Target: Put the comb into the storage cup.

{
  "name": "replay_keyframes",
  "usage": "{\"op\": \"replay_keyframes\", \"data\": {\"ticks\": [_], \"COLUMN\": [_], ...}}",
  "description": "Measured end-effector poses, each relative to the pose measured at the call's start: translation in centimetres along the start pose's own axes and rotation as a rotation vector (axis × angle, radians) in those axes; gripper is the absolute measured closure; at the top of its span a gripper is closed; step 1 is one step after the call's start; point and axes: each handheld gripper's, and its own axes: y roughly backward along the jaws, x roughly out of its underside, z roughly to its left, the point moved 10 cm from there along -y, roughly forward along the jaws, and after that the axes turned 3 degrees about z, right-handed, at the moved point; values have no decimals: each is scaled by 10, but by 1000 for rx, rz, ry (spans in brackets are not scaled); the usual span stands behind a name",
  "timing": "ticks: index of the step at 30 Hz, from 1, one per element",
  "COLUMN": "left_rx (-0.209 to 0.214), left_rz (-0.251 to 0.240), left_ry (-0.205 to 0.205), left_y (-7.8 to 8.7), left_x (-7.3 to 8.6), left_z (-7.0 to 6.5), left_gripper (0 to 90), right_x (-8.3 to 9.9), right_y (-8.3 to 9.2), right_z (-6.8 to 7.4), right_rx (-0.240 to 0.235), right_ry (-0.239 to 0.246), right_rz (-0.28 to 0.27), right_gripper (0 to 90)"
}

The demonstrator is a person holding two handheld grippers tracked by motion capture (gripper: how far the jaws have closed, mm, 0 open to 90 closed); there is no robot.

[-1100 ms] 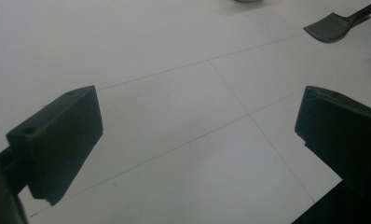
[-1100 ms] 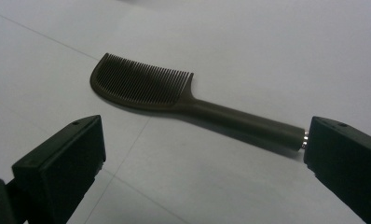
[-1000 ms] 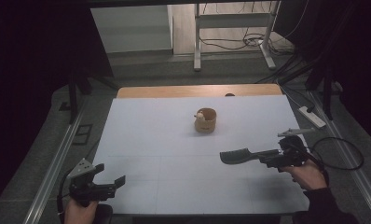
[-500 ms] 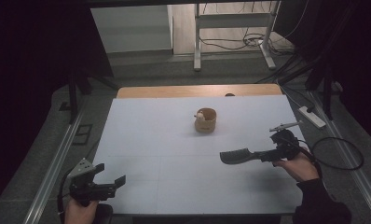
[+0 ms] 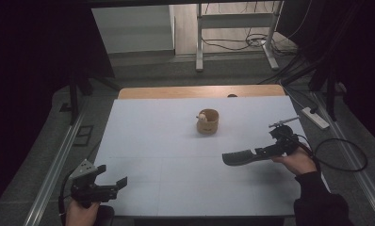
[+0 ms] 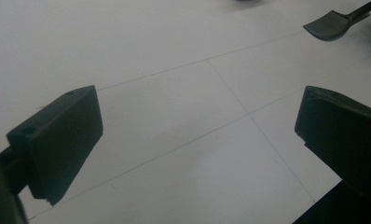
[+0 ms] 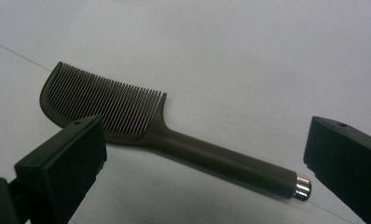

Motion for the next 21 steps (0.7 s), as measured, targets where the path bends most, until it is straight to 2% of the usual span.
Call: {"op": "replay_keyframes", "data": {"ticks": [7,10,11,12,13,14,15,16,17,21], "left_rx": [-1,-1,0,-1,-2,-3,-3,-3,-3,-3], "left_rz": [1,2,3,3,5,6,6,7,7,7], "left_ry": [0,0,-1,-1,-3,-4,-5,-5,-5,-4], "left_y": [0,0,0,0,0,0,0,0,0,0], "left_x": [0,0,0,0,0,0,0,1,1,1], "left_z": [0,0,0,0,0,0,0,0,0,0], "left_gripper": [14,14,14,14,14,15,15,15,15,15], "right_x": [-5,-8,-9,-10,-10,-11,-11,-11,-11,-11], "right_y": [-10,-9,-8,-6,-6,-6,-6,-6,-6,-8], "right_z": [-1,-1,-1,0,0,1,1,1,1,2], "right_rx": [-6,-5,-11,-20,-20,-31,-31,-40,-40,-45], "right_ry": [11,31,33,41,41,58,58,66,66,85], "right_rz": [20,4,-2,-6,-6,-5,-5,10,10,35], "right_gripper": [7,156,235,390,390,509,509,623,623,833]}}
